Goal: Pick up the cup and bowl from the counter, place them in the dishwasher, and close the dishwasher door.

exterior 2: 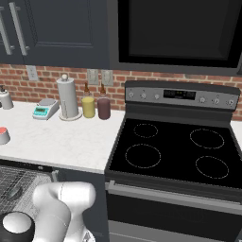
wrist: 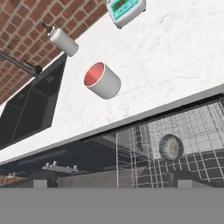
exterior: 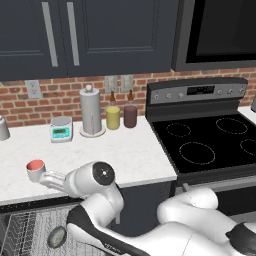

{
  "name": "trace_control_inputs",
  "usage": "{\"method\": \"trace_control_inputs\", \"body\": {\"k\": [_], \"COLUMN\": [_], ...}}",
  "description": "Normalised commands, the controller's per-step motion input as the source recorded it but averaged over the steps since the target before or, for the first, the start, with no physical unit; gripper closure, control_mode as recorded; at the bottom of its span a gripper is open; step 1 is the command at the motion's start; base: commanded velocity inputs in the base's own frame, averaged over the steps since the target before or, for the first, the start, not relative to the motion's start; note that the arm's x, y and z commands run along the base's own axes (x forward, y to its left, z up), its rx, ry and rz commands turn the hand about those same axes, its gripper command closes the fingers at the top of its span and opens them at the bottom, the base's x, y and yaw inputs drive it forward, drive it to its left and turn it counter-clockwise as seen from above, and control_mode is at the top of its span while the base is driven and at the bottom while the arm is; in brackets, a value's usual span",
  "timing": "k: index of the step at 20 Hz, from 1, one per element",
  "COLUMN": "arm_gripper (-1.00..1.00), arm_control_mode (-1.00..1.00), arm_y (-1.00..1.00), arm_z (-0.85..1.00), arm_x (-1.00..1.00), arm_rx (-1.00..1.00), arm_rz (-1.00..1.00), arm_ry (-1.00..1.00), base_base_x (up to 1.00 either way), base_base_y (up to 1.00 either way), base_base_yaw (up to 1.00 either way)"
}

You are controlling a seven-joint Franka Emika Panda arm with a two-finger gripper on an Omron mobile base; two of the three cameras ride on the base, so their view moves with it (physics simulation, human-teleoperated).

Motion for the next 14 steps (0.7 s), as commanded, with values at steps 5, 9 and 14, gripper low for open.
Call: {"method": "trace_control_inputs", "body": {"k": [5, 9, 14], "arm_gripper": [-1.00, -1.00, -1.00], "arm_control_mode": [-1.00, -1.00, -1.00], "arm_y": [0.00, 0.00, 0.00], "arm_z": [0.71, 0.44, 0.11], "arm_x": [0.32, 0.66, 0.63], "arm_rx": [-0.01, 0.00, -0.04], "arm_rz": [0.00, 0.00, 0.00], "arm_ry": [0.17, 0.27, 0.39], "base_base_x": [0.00, 0.00, 0.00], "base_base_y": [0.00, 0.00, 0.00], "base_base_yaw": [0.00, 0.00, 0.00]}}
